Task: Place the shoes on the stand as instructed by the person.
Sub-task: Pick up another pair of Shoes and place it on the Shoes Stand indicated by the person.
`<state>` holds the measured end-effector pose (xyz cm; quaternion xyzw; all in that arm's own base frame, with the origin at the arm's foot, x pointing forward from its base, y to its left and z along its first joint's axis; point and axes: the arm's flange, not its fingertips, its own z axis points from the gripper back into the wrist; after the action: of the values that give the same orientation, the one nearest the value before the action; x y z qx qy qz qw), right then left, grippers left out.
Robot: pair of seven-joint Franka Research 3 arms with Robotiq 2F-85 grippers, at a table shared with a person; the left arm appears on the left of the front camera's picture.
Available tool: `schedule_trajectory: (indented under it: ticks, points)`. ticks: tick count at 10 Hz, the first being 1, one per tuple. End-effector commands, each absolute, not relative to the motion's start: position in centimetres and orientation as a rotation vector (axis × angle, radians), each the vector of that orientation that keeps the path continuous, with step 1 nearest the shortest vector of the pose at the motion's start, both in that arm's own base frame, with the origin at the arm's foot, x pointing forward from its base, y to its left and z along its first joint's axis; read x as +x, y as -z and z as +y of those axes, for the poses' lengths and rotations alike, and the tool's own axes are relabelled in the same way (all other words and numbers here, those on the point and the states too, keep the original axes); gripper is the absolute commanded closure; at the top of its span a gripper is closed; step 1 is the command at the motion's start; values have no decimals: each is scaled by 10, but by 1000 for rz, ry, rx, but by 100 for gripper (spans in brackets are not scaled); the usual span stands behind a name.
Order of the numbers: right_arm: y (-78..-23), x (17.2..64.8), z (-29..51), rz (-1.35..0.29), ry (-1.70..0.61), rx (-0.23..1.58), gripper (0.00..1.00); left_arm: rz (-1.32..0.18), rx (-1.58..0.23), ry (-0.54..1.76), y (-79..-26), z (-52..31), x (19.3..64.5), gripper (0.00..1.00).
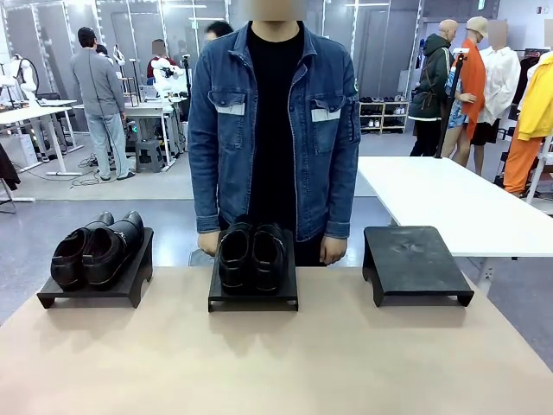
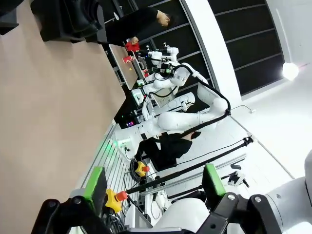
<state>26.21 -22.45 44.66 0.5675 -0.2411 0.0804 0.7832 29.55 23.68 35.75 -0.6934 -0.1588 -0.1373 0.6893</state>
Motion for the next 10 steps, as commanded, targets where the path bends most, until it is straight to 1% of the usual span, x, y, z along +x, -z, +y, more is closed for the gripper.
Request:
schedule_trajectory:
  ticks: [1, 10]
  points:
    - [-448, 261, -226, -533, -189, 1230, 0, -352, -1536, 314, -359, 230, 287, 0]
    - [-448, 261, -226, -533, -189, 1230, 0, -352, -1536, 314, -359, 230, 287, 0]
